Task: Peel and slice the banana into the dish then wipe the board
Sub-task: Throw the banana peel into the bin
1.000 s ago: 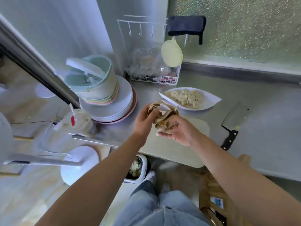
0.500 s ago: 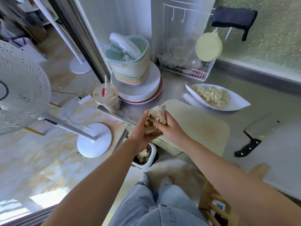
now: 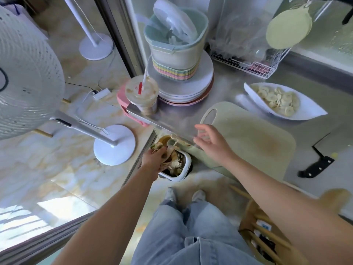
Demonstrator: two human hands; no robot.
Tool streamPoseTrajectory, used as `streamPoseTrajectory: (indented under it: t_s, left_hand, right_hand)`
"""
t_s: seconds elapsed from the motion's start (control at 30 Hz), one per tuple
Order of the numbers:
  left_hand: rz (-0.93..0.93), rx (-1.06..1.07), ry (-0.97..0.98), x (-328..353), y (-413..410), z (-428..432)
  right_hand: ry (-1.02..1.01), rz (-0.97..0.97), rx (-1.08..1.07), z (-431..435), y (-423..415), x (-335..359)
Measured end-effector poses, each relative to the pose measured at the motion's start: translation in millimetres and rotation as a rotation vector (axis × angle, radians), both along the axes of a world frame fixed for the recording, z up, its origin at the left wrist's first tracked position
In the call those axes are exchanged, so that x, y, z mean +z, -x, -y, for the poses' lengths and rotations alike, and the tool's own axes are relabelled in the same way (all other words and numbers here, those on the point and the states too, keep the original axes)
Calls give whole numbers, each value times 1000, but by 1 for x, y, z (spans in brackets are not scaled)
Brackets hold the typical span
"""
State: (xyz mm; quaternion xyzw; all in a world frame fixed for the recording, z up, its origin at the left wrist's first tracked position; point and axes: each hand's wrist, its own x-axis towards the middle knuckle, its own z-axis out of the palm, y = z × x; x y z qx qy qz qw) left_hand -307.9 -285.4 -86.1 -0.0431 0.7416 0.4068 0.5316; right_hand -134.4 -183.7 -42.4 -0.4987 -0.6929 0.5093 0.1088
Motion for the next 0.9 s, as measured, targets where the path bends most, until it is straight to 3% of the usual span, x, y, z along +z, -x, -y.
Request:
streamPoseTrajectory:
  t_s: [0.1,0.17,0.47,0.67,0.9]
  left_hand:
    - [4,-68,94,-26,3,3]
    - [49,-71,118,-39,2,0]
    - [142,-146,155,-73,-2,-19]
    - [231,-165,173,-82,-12,-20]
    - [303,-341,175,-94,-13,-28]
  right_hand:
    - [-275,94,-78,-5,-9,-15]
    - [-342,142,-81,-7,-8,-26]
    - [-403,394,-73,-3,9,-59]
    - [-441,423,-111,-1,12,-61]
    - [-466,406,-117,0,10,-66]
